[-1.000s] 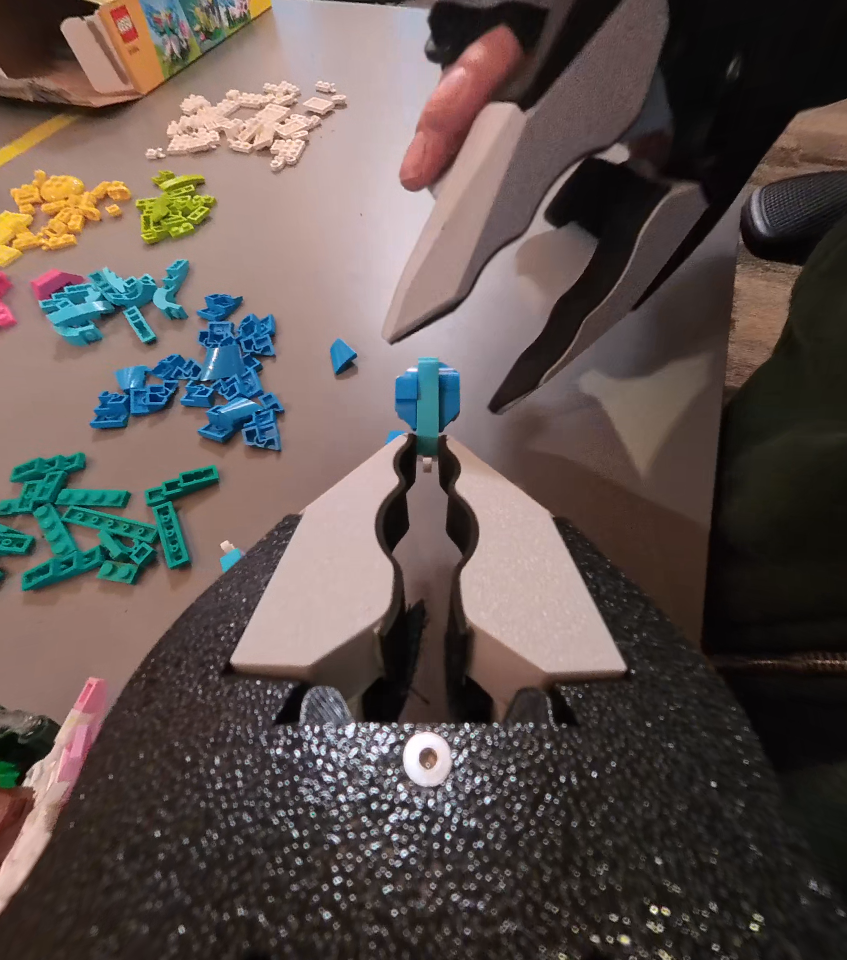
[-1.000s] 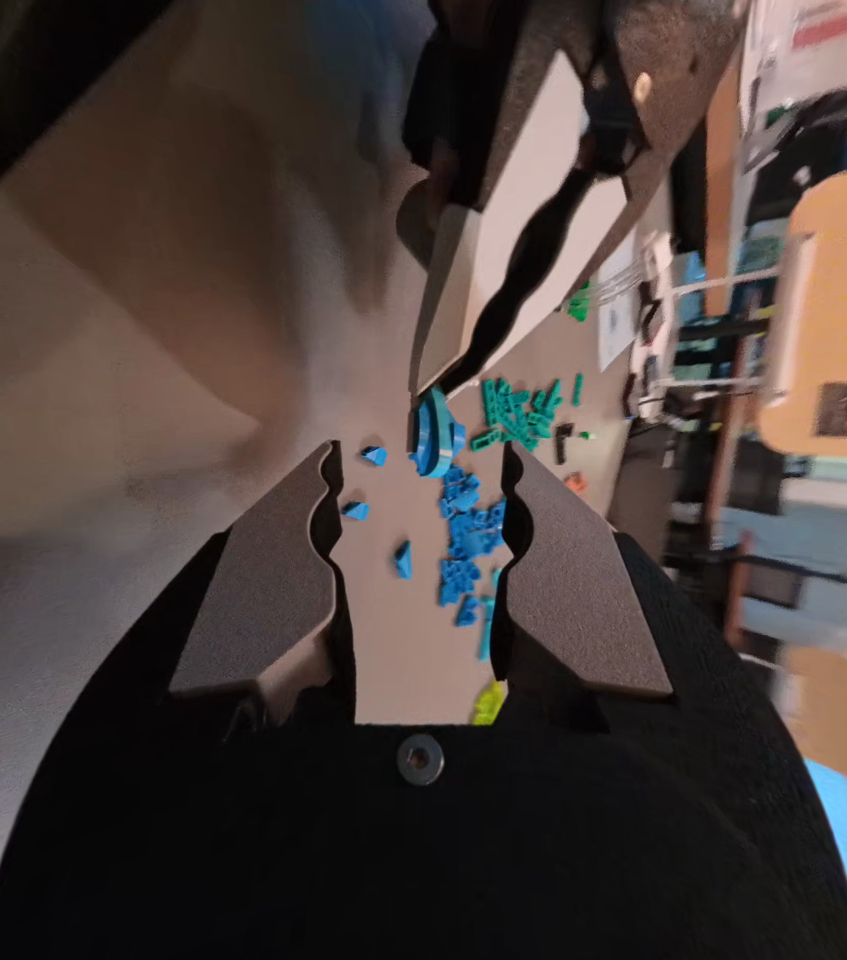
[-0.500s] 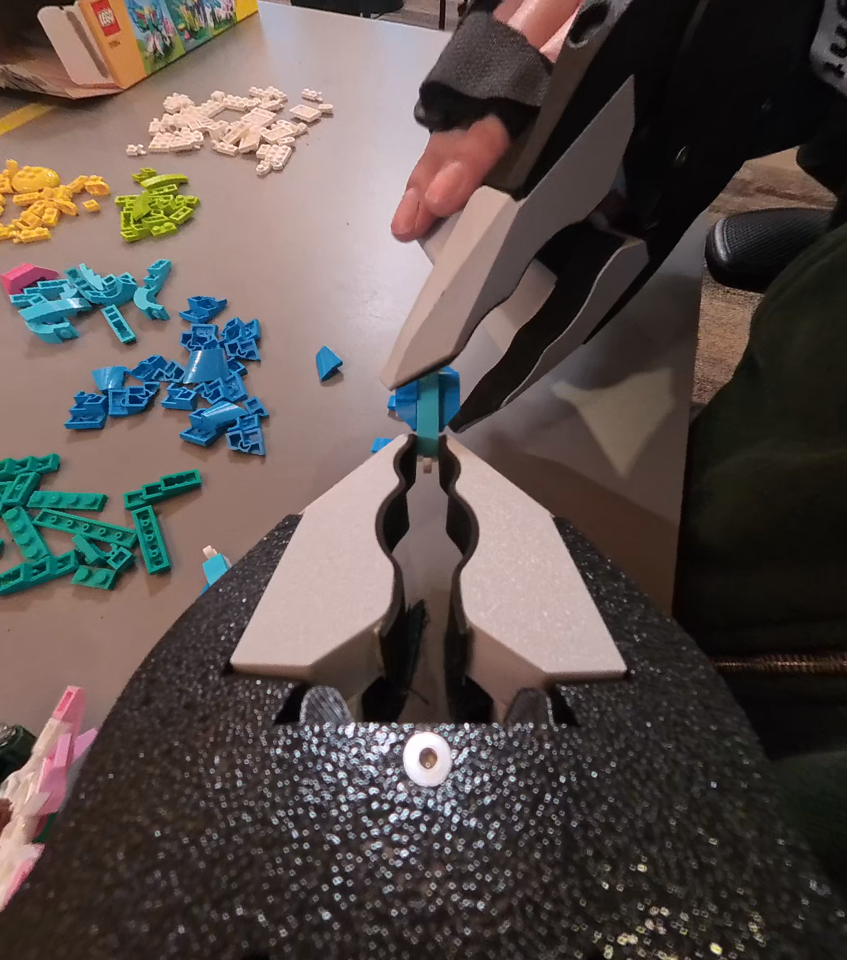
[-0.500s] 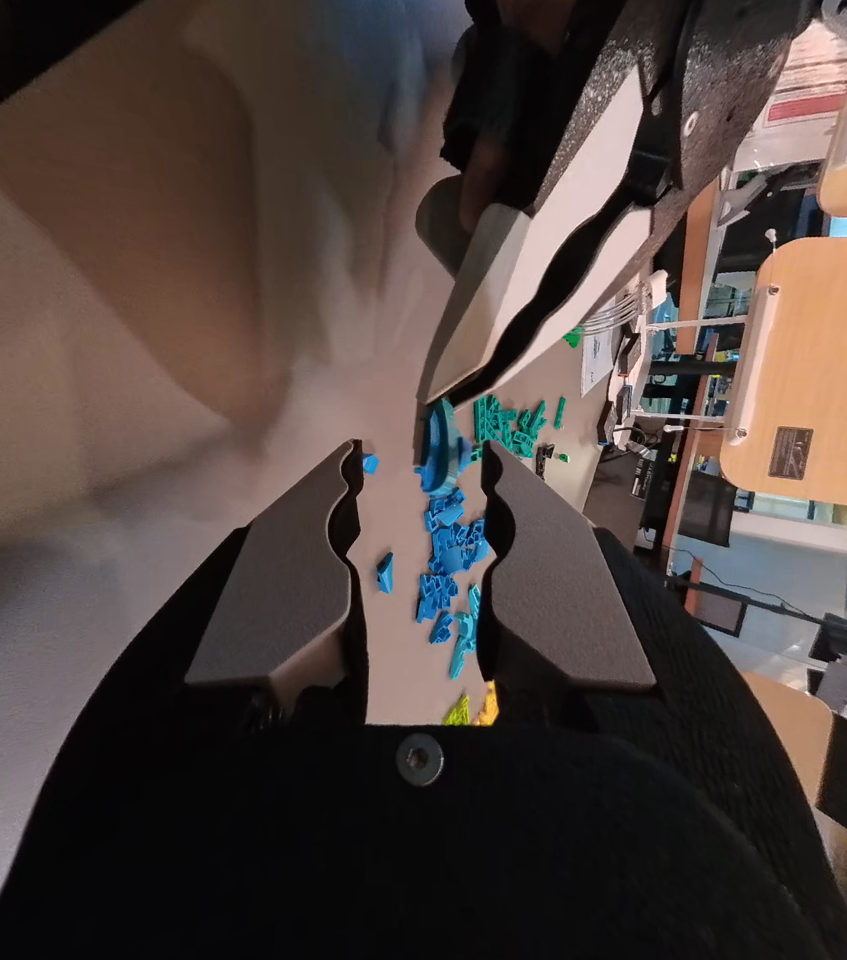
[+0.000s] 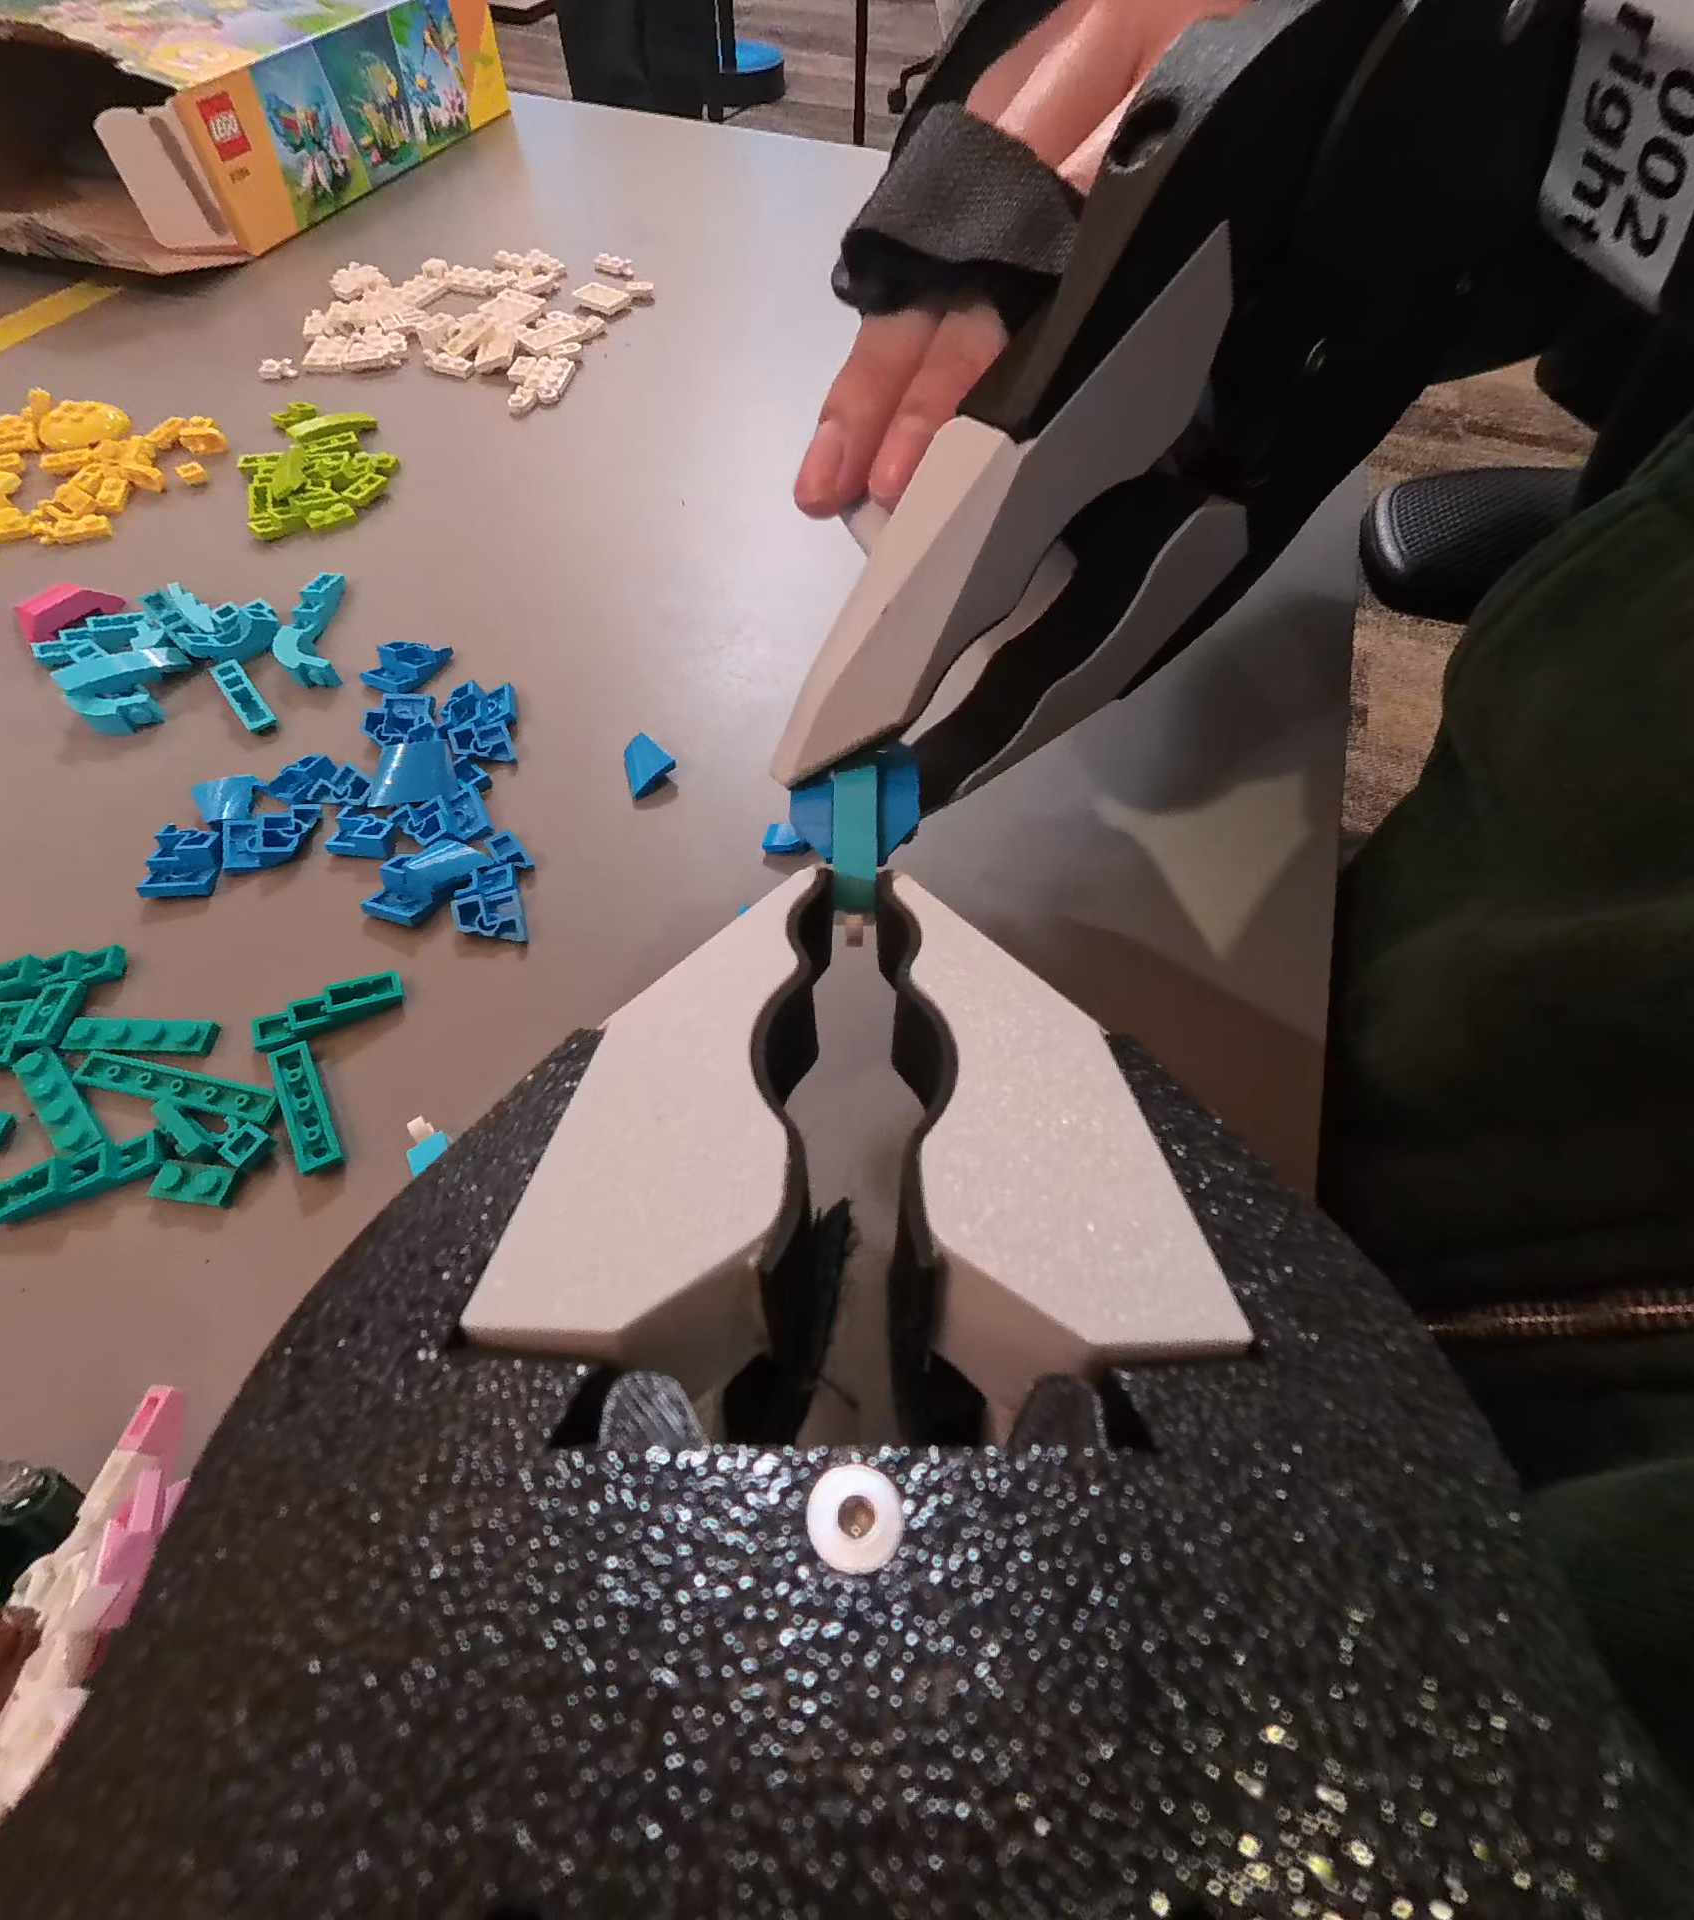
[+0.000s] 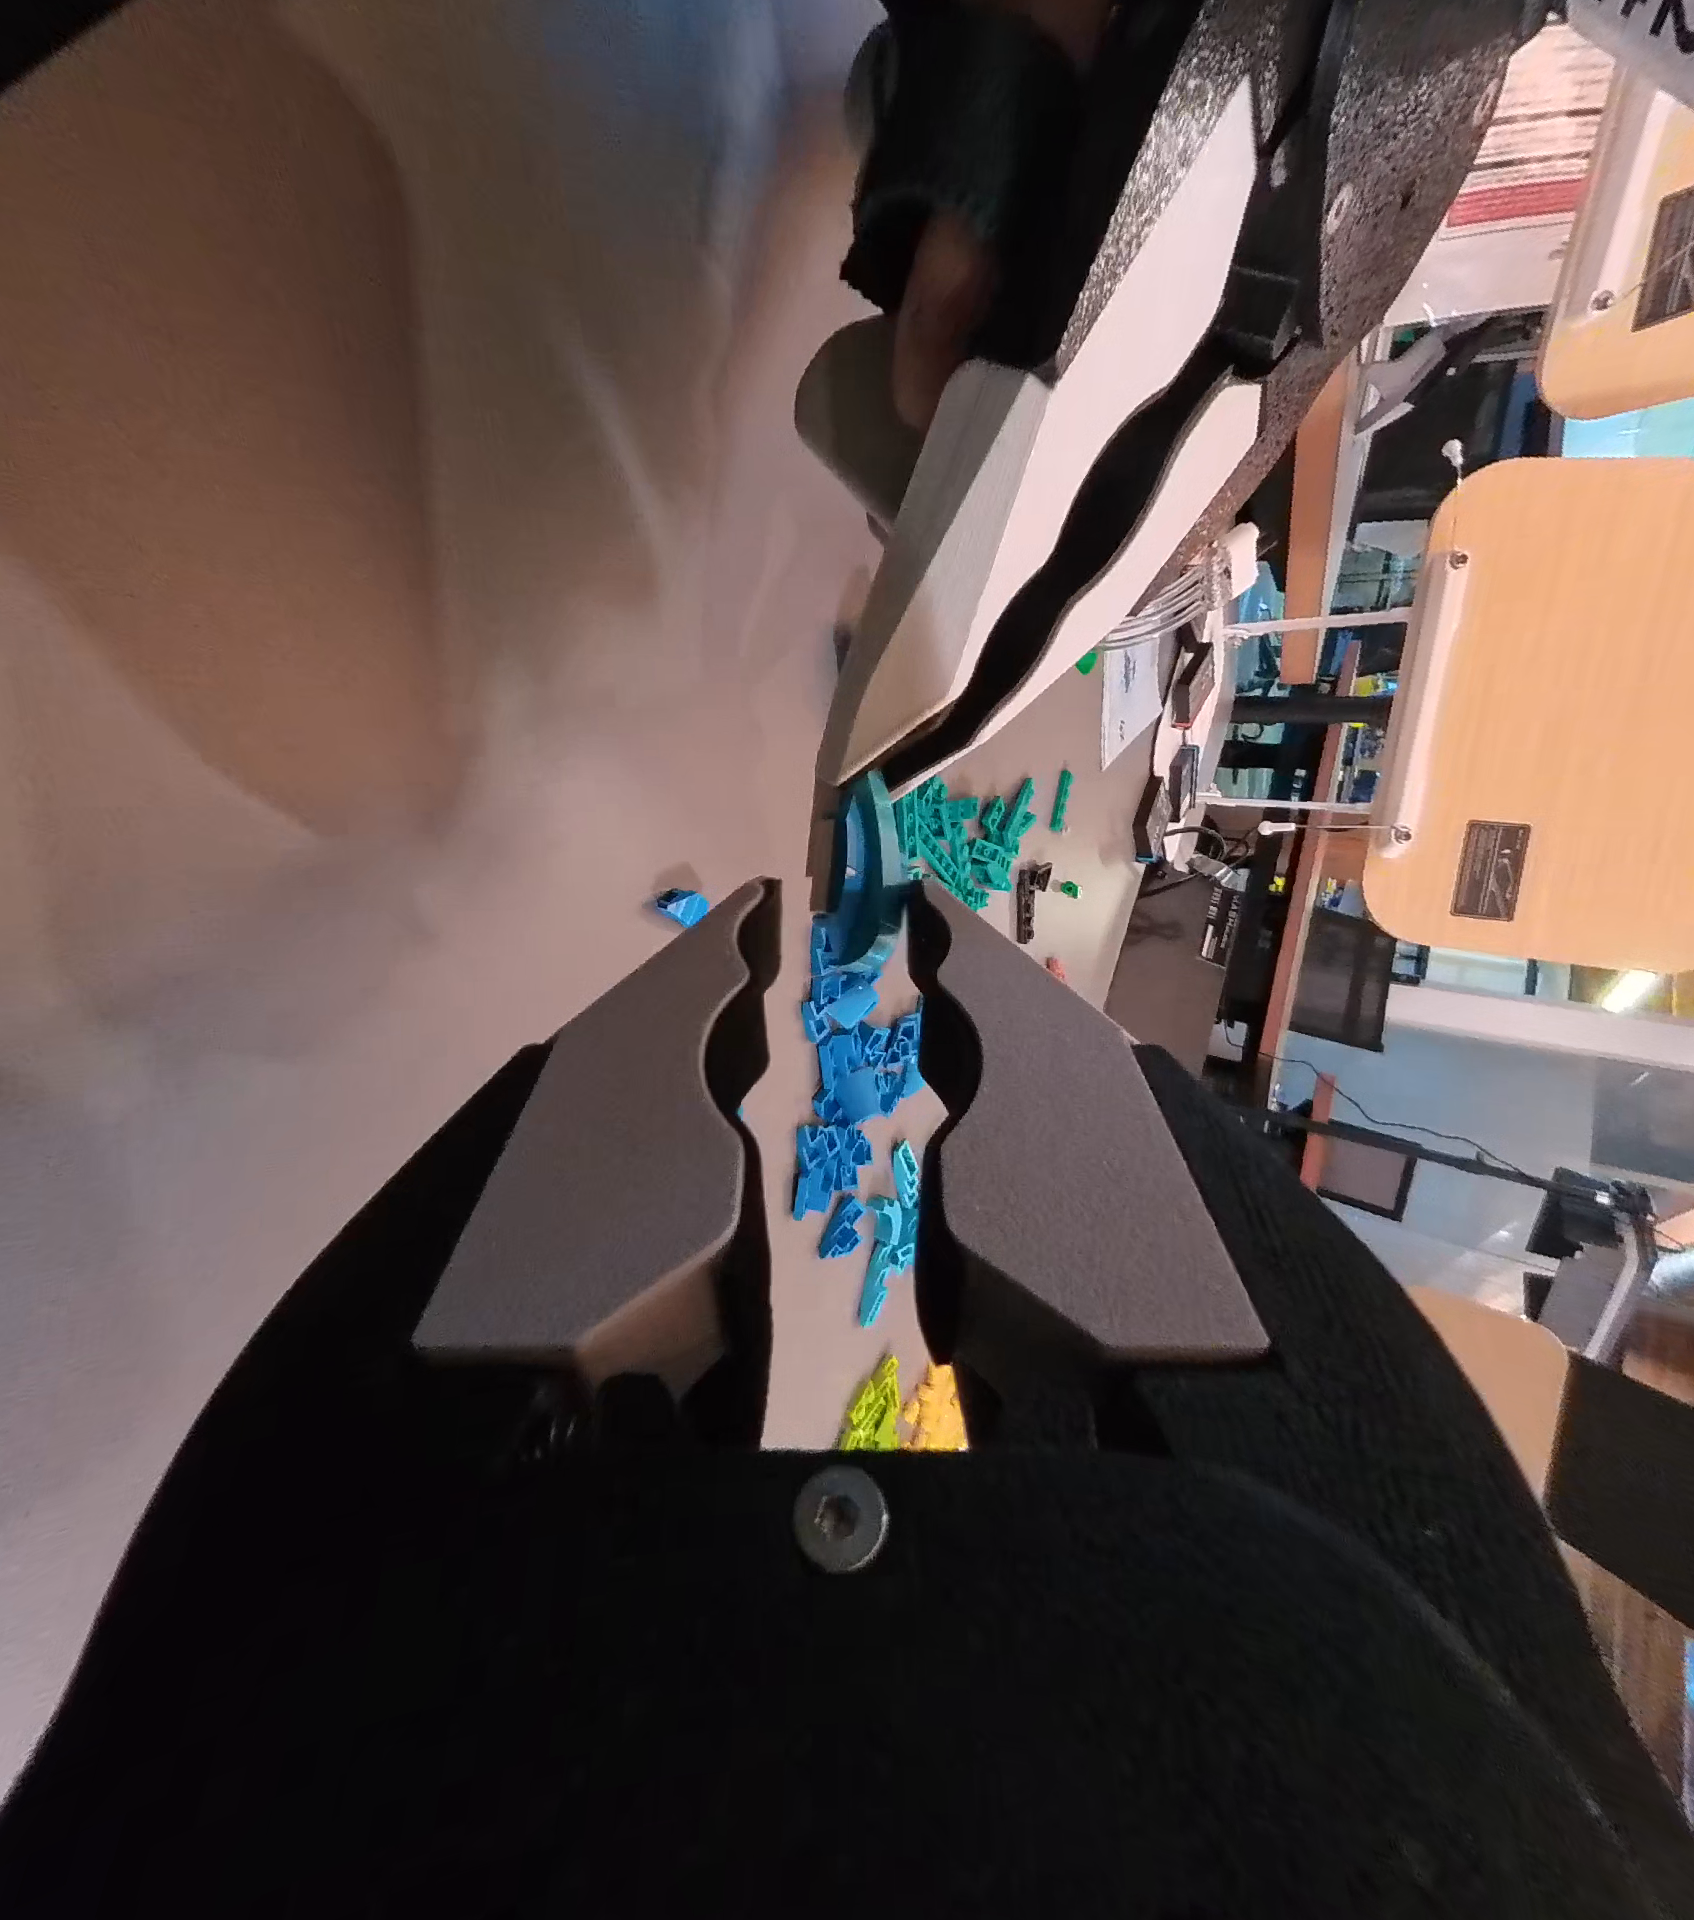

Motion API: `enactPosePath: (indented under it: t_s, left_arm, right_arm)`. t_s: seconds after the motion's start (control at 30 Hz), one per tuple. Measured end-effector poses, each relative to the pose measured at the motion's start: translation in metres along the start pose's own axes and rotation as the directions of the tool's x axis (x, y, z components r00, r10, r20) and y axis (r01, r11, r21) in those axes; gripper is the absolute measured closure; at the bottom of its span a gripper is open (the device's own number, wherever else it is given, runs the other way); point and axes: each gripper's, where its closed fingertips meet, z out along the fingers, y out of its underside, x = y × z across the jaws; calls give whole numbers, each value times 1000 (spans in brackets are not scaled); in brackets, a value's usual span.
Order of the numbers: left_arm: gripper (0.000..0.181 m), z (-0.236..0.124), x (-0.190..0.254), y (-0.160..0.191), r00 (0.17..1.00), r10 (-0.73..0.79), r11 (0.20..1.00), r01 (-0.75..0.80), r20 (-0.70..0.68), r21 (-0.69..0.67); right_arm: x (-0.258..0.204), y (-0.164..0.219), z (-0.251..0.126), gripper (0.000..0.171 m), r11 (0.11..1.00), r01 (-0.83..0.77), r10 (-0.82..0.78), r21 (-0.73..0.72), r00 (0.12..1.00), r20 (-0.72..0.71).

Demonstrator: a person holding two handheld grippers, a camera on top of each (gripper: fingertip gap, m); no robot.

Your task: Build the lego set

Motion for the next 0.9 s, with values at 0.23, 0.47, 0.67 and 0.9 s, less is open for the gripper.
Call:
enactPosePath:
  t_s: [0.23,0.47,0.67,0.9]
  left_arm:
    - [176,-2,3,-5,996,-77,996,79,-54,49]
    - [176,-1,6,-5,994,-81,995,85,-73,46]
    - [176,0,5,-4,993,-92,994,96,-77,51]
    - [176,-1,5,-4,992,-93,994,98,-85,56]
  right_arm:
    - [6,-1,-3,157,1000,0,0,4,999,-42]
    - [2,-2,-4,159,999,-36,36,-3,999,-2]
    - [2,-2,-4,156,990,-138,138,12,990,6]
    - [7,0,-8,143,980,-198,199,35,980,-27]
